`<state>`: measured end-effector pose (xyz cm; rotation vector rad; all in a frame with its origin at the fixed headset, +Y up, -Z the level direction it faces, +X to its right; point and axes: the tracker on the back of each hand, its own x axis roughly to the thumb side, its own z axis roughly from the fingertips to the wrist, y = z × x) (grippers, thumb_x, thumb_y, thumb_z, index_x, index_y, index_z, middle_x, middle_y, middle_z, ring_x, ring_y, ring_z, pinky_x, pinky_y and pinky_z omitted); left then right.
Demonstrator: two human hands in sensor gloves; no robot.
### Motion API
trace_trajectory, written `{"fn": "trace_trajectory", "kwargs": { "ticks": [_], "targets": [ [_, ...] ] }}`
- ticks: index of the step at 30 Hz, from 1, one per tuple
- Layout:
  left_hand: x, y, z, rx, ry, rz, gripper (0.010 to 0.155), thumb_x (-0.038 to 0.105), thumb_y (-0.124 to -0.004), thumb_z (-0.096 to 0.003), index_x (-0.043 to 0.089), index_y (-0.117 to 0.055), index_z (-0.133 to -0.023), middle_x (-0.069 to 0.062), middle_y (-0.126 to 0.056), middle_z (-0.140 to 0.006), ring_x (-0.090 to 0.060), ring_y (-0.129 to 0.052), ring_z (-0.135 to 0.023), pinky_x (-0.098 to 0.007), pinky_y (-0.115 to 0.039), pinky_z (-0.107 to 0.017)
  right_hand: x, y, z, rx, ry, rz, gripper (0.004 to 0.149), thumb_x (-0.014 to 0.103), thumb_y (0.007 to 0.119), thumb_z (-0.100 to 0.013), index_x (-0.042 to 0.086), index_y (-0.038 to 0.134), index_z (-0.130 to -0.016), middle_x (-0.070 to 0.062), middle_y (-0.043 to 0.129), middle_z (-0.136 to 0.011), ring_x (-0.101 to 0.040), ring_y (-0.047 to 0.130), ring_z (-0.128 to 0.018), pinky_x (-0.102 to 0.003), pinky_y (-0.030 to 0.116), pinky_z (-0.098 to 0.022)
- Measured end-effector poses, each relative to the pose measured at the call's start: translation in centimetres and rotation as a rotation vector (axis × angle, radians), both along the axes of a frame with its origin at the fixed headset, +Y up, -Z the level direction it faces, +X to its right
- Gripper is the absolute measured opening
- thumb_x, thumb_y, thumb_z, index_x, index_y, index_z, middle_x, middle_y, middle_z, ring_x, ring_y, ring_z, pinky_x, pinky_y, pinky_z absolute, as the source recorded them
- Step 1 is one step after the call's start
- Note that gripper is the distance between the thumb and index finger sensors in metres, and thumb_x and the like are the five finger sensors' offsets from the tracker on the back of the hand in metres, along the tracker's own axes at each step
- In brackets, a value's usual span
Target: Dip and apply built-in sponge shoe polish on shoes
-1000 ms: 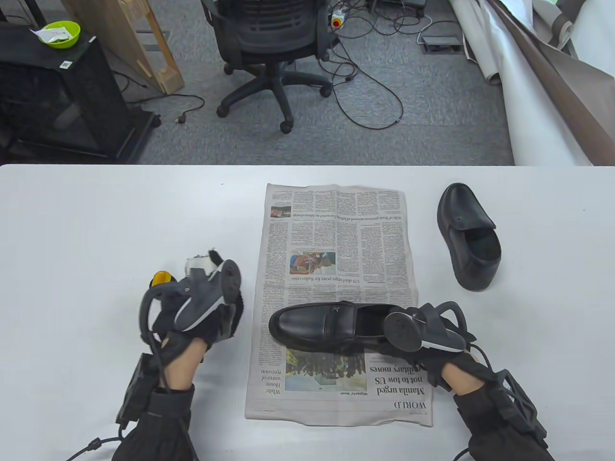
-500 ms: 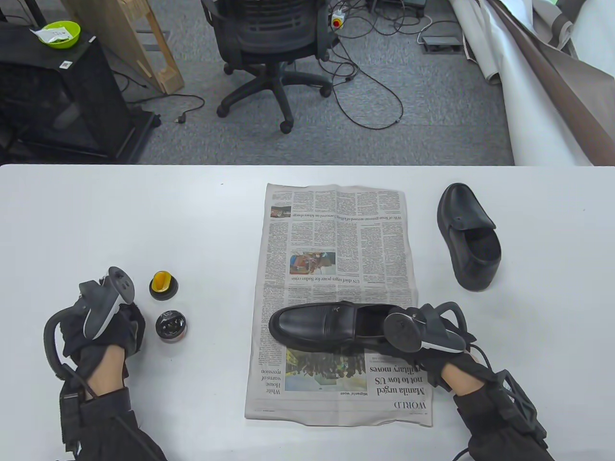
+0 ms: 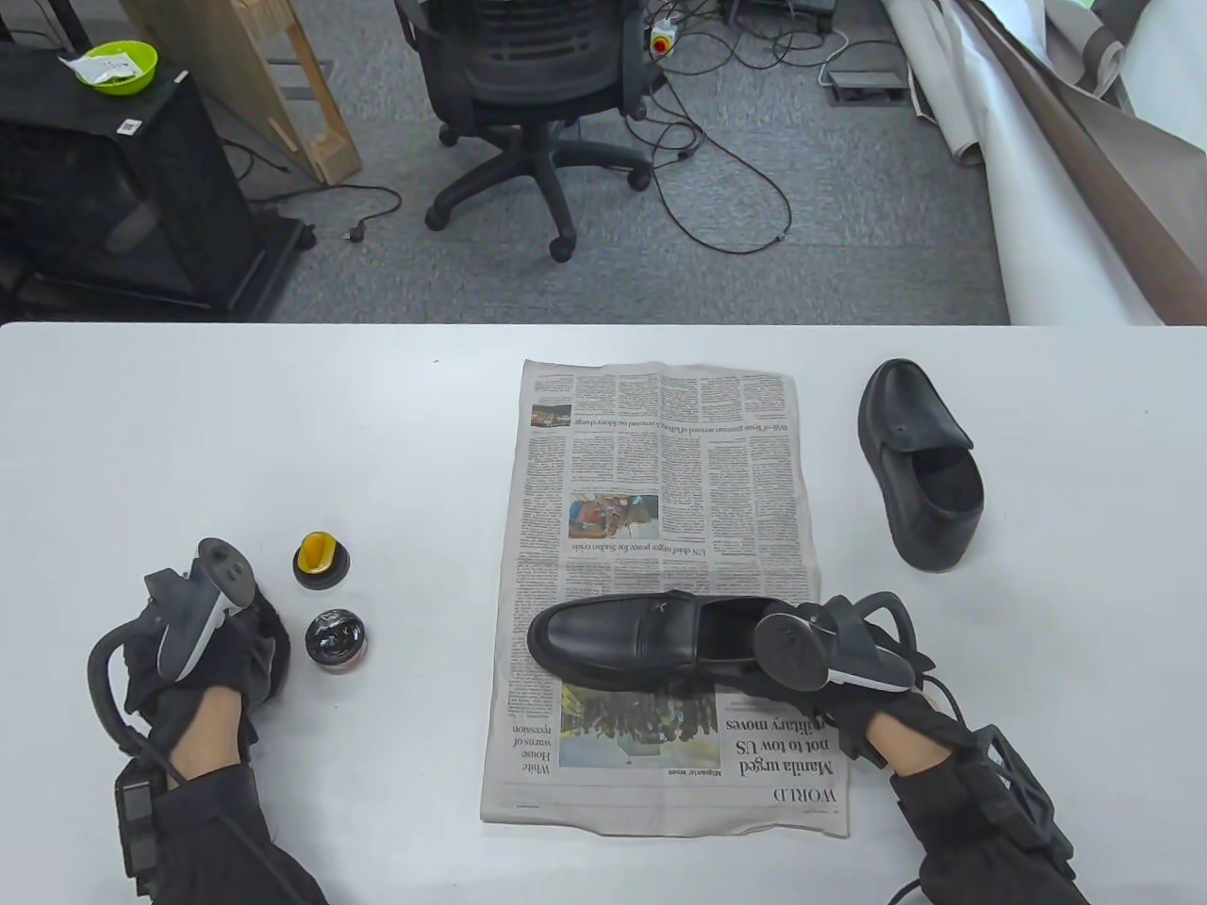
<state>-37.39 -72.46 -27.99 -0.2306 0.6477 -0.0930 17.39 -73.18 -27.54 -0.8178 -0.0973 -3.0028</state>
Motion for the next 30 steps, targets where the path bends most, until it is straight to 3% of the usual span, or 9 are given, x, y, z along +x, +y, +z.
{"fn": "trace_trajectory", "kwargs": {
  "ticks": [6, 10, 14, 21, 25, 30],
  "targets": [
    [1.7, 2.4, -0.1, 0.054, -0.029, -0.092, 0.053, 0.044, -0.088, -0.0450, 0.031, -0.076, -0.095, -0.007, -0.079, -0.101, -0.008, -0.100, -0.040, -0.043, -0.083, -0.060, 0.0, 0.0, 0.0, 0.002, -0.002, 0.002, 0.038, 0.056, 0.086, -0.030, 0.031, 0.091, -0.058, 0.004, 0.090, -0.067, -0.018, 0.097, -0.036, -0.046, 0.083, -0.053],
    [3.3, 3.6, -1.6, 0.110, -0.098, -0.059, 0.054, 0.052, -0.086, -0.0427, 0.031, -0.080, -0.092, -0.002, -0.092, -0.090, -0.008, -0.102, -0.038, -0.042, -0.084, -0.060, 0.0, 0.0, 0.0, 0.002, -0.004, 0.001, 0.038, 0.056, 0.086, -0.030, 0.031, 0.091, -0.058, 0.004, 0.090, -0.067, -0.019, 0.097, -0.036, -0.046, 0.083, -0.053],
    [4.3, 2.5, -3.7, 0.038, -0.074, -0.029, 0.059, 0.061, -0.080, -0.0401, 0.029, -0.084, -0.089, -0.001, -0.101, -0.076, -0.009, -0.105, -0.036, -0.042, -0.087, -0.058, 0.0, 0.0, 0.0, 0.001, -0.001, 0.000, 0.038, 0.056, 0.086, -0.030, 0.031, 0.091, -0.058, 0.004, 0.090, -0.067, -0.018, 0.097, -0.036, -0.046, 0.083, -0.053],
    [6.0, 1.7, -7.2, -0.058, -0.113, -0.084, 0.068, 0.066, -0.081, -0.0354, 0.030, -0.080, -0.092, 0.001, -0.097, -0.079, -0.010, -0.103, -0.048, -0.044, -0.082, -0.064, 0.0, 0.0, -0.1, -0.006, 0.012, -0.005, 0.038, 0.056, 0.086, -0.030, 0.031, 0.091, -0.058, 0.004, 0.090, -0.067, -0.018, 0.097, -0.035, -0.046, 0.083, -0.053],
    [6.9, 0.9, -8.7, -0.105, -0.108, -0.167, 0.063, 0.063, -0.084, -0.0369, 0.029, -0.082, -0.090, 0.002, -0.099, -0.075, -0.008, -0.104, -0.045, -0.042, -0.083, -0.063, 0.0, 0.0, -0.1, -0.005, 0.013, -0.007, 0.038, 0.056, 0.086, -0.030, 0.031, 0.091, -0.058, 0.004, 0.090, -0.067, -0.018, 0.097, -0.035, -0.046, 0.083, -0.052],
    [7.5, 0.0, -9.2, -0.089, -0.127, -0.185, 0.049, 0.052, -0.089, -0.0407, 0.028, -0.088, -0.084, 0.003, -0.104, -0.065, -0.006, -0.105, -0.036, -0.041, -0.086, -0.059, 0.0, 0.0, -0.1, -0.007, 0.016, -0.009, 0.038, 0.056, 0.086, -0.030, 0.031, 0.091, -0.058, 0.004, 0.090, -0.066, -0.018, 0.097, -0.035, -0.046, 0.083, -0.052]
  ]
}}
